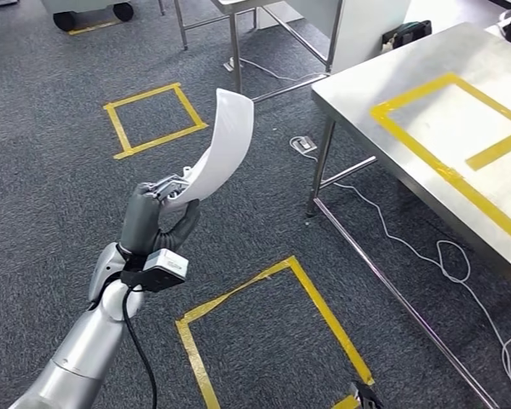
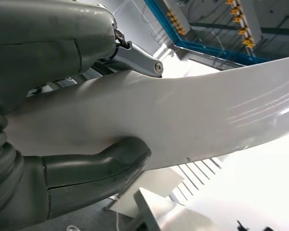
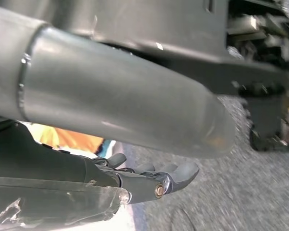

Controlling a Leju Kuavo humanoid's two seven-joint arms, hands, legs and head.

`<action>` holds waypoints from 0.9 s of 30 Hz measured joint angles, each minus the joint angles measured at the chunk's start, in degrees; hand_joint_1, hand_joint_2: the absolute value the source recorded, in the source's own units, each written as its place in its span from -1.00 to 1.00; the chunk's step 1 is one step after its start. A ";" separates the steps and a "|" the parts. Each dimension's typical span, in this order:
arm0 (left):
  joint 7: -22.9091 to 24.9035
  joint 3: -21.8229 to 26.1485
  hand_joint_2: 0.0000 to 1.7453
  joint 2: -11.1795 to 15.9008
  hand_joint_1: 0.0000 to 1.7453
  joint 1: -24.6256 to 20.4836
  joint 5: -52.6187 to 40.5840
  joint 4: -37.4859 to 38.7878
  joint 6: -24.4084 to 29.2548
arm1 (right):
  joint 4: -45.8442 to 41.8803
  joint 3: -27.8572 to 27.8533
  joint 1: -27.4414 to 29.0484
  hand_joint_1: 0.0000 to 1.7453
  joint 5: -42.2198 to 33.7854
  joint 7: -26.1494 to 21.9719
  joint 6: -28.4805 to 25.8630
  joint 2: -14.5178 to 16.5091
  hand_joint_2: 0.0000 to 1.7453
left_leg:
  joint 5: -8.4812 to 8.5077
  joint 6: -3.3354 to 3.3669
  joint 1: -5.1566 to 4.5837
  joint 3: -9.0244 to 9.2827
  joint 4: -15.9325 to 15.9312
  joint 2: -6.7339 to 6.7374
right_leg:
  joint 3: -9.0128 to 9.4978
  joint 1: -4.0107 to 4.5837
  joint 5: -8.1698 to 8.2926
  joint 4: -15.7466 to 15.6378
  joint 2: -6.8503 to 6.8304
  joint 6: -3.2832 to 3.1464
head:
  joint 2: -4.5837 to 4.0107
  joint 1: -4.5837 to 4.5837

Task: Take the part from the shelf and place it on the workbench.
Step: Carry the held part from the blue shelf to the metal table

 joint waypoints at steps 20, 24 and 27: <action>-0.48 -0.20 1.00 0.54 1.00 -1.75 1.69 0.50 -0.15 | 1.59 7.05 0.60 -1.00 8.99 0.43 -7.28 -0.40 -1.00 | -1.26 0.67 1.16 1.05 0.28 -6.03 | 1.23 -0.83 -3.62 3.88 6.22 0.37 | 0.00 -0.36; -0.72 -0.17 1.00 0.66 1.00 -1.56 1.80 0.52 -0.15 | 2.07 8.54 0.88 -1.00 9.92 -0.01 -7.85 -0.38 -1.00 | -3.95 1.41 0.25 4.31 0.26 -4.09 | -8.18 -0.62 -6.66 15.96 3.27 0.16 | 0.00 -0.11; -0.75 -0.16 1.00 0.62 1.00 -1.60 1.81 0.52 -0.15 | 2.37 9.10 1.47 -1.00 10.07 0.04 -7.91 -0.38 -1.00 | -6.81 1.48 -0.20 7.93 0.16 -2.67 | -8.85 0.01 -3.62 10.41 2.67 -1.08 | 0.00 -0.09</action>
